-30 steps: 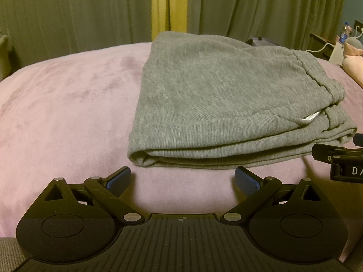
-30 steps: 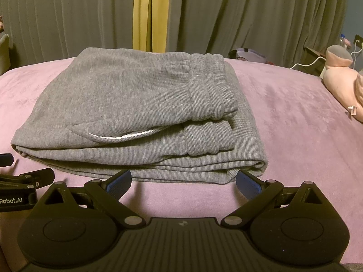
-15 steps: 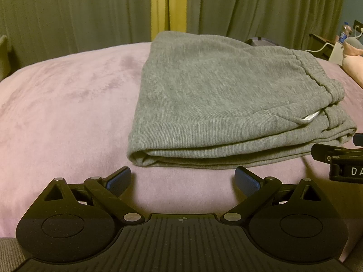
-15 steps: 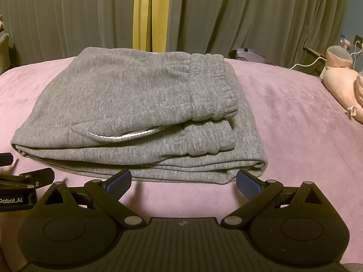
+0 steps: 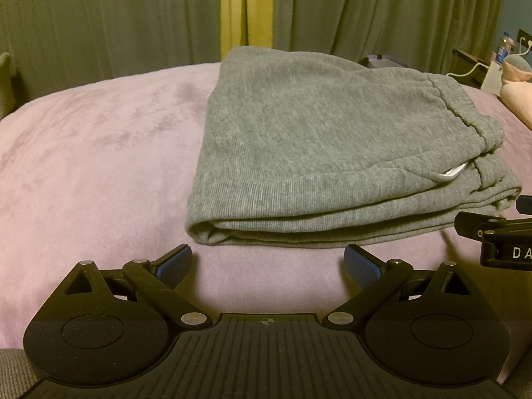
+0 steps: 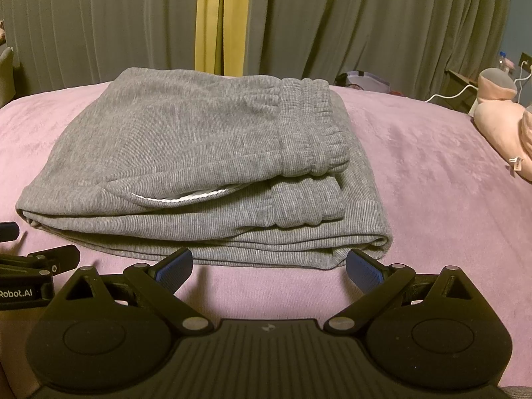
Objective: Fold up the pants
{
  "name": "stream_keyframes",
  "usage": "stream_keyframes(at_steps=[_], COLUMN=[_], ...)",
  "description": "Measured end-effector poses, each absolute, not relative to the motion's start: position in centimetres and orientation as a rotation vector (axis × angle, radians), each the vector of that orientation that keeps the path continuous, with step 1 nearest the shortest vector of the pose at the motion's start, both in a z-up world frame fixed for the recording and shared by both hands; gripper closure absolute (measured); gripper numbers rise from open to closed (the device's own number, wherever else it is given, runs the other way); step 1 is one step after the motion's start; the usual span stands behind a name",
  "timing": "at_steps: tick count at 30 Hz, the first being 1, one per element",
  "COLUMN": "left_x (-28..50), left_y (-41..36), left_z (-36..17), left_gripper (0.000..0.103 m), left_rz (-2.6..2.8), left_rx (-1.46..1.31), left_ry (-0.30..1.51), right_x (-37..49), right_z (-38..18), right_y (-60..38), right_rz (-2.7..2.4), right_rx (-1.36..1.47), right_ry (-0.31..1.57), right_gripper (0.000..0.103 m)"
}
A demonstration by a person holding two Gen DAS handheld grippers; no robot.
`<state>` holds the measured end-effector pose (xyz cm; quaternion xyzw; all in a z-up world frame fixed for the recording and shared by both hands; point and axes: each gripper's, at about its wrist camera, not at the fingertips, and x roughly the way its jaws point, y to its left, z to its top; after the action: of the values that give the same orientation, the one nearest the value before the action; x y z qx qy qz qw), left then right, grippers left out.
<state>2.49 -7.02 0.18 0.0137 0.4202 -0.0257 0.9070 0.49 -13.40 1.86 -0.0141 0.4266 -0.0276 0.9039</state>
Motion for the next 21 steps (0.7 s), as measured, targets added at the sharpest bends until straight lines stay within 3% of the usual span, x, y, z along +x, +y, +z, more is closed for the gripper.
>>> stream_keyframes(at_steps=[21], left_x=[2.55], left_y=[-7.00], left_z=[0.25], left_gripper=[0.002], left_rz=[-0.060], left_rx=[0.031], left_ry=[0.868], right_x=[0.42], right_z=[1.82], right_y=[-13.39], right_rz=[-0.058], right_rx=[-0.037], right_ry=[0.883], right_gripper=[0.004])
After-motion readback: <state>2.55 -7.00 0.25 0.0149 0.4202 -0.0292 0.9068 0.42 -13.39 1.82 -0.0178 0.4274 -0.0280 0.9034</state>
